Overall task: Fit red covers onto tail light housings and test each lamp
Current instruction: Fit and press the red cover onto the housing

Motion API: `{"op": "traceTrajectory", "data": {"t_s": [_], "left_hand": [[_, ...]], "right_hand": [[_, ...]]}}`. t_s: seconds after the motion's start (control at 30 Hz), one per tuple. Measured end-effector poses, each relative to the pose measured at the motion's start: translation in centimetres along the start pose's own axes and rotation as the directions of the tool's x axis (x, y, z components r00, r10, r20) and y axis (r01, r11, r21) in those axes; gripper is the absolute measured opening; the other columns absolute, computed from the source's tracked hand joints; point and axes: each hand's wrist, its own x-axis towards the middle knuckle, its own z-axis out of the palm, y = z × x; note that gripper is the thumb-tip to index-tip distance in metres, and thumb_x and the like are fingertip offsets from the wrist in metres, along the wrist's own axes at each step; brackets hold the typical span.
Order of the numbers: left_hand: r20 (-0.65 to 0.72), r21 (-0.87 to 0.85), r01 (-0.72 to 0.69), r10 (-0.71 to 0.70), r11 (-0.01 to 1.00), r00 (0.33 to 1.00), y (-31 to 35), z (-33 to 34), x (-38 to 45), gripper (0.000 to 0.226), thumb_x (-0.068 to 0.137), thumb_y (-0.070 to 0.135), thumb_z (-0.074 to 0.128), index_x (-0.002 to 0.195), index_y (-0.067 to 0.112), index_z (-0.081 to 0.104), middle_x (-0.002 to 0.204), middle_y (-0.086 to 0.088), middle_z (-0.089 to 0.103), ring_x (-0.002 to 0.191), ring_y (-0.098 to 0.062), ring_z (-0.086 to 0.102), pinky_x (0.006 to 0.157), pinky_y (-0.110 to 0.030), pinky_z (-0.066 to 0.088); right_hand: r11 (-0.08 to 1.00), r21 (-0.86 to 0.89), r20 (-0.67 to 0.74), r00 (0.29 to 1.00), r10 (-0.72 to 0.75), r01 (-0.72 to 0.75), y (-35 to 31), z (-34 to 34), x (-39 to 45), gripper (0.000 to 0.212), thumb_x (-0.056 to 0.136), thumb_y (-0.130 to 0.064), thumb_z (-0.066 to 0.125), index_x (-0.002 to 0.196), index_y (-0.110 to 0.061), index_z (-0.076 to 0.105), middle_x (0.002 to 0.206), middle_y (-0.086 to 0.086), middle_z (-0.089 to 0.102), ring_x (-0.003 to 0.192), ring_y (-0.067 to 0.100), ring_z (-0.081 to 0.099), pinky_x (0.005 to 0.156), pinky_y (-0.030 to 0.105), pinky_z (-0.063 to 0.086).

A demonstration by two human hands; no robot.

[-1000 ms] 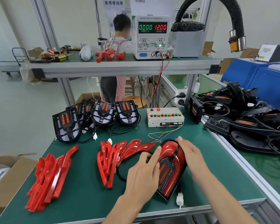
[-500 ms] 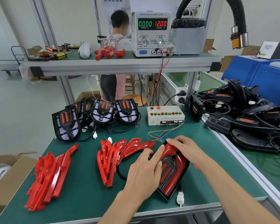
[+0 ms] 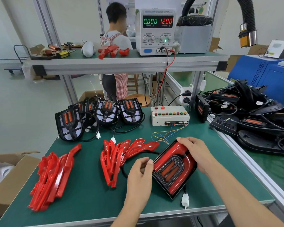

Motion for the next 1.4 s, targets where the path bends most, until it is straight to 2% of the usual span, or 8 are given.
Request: {"op": "traceTrajectory", "data": {"t_s": [0.13,0.2,0.37,0.5,0.7,0.83,1.1,1.4], "left_hand": [[0.072,-0.127,0.124,-0.115,0.984,0.991,0.5,0.9,-0.4,0.023,0.098,0.052,0.060,0.109,0.034,0.068,0.102,0.025,0.073,0.095,0.008,0.067,0.087,-0.020,0.049],[0.137,-0.209,0.197,-0.171,0.958,0.976,0.7,1.6,-0.6,0.026,0.097,0.052,0.061,0.110,0.031,0.068,0.104,0.018,0.076,0.098,0.001,0.071,0.092,-0.028,0.053],[0.118,-0.256,0.160,-0.134,0.953,0.984,1.0,2.9,-0.8,0.026,0.098,0.059,0.054,0.122,0.050,0.048,0.112,0.030,0.068,0.103,0.013,0.063,0.080,-0.007,0.049],[0.053,-0.258,0.113,-0.102,0.960,0.993,1.2,4.1,-0.8,0.043,0.098,0.065,0.047,0.136,0.046,0.044,0.132,0.013,0.061,0.120,-0.007,0.061,0.108,-0.038,0.048],[0.073,-0.415,0.155,-0.138,0.896,0.988,2.6,4.2,-1.0,0.007,0.085,0.074,0.048,0.089,0.079,0.050,0.098,0.041,0.067,0.092,0.016,0.066,0.068,-0.007,0.053],[0.032,-0.455,0.169,-0.174,0.874,0.984,2.3,4.2,-0.5,0.011,0.102,0.051,0.054,0.101,0.056,0.063,0.106,0.014,0.076,0.096,-0.006,0.074,0.079,-0.029,0.061],[0.023,-0.552,0.224,-0.254,0.803,0.967,1.8,4.3,0.0,0.009,0.098,0.030,0.059,0.099,0.035,0.066,0.097,-0.005,0.078,0.087,-0.025,0.077,0.076,-0.050,0.064],[0.050,-0.620,0.259,-0.292,0.741,0.955,1.0,4.4,0.6,0.007,0.088,0.025,0.065,0.088,0.032,0.064,0.087,-0.006,0.076,0.073,-0.025,0.074,0.066,-0.046,0.062]], "right_hand": [[0.997,0.054,-0.027,0.998,0.052,-0.051,0.3,0.0,-0.1,0.045,0.083,-0.043,0.078,0.103,-0.004,0.070,0.094,0.021,0.076,0.075,0.034,0.072,0.078,0.050,0.063],[0.994,0.096,-0.049,0.997,0.064,-0.059,0.3,0.0,-0.2,0.048,0.083,-0.044,0.077,0.106,-0.002,0.069,0.091,0.019,0.077,0.072,0.031,0.073,0.068,0.043,0.064],[0.992,0.127,-0.101,0.995,0.029,-0.016,0.7,0.2,-0.6,0.037,0.083,-0.045,0.078,0.096,-0.011,0.069,0.075,0.006,0.076,0.059,0.019,0.072,0.054,0.029,0.057],[0.996,0.089,-0.126,0.992,-0.011,0.023,0.9,0.1,-0.9,0.035,0.085,-0.049,0.076,0.094,-0.015,0.070,0.073,0.001,0.076,0.059,0.013,0.071,0.055,0.026,0.055],[0.996,0.069,-0.140,0.989,-0.044,0.055,0.5,-0.2,-1.3,0.036,0.086,-0.052,0.073,0.095,-0.017,0.070,0.073,-0.002,0.076,0.058,0.011,0.070,0.052,0.024,0.053],[0.996,0.061,-0.132,0.990,-0.054,0.062,0.3,-0.1,-1.6,0.033,0.086,-0.050,0.074,0.094,-0.018,0.069,0.070,-0.005,0.075,0.056,0.010,0.070,0.047,0.021,0.052],[0.993,0.057,-0.074,0.993,-0.096,0.101,0.0,-0.2,-1.9,0.019,0.087,-0.046,0.074,0.084,-0.027,0.072,0.077,-0.001,0.075,0.062,0.013,0.071,0.063,0.031,0.057],[0.995,0.053,0.002,0.996,-0.088,0.088,-0.1,-0.5,-2.0,0.009,0.089,-0.033,0.073,0.089,-0.025,0.077,0.085,0.002,0.076,0.070,0.013,0.069,0.068,0.032,0.059]]}}
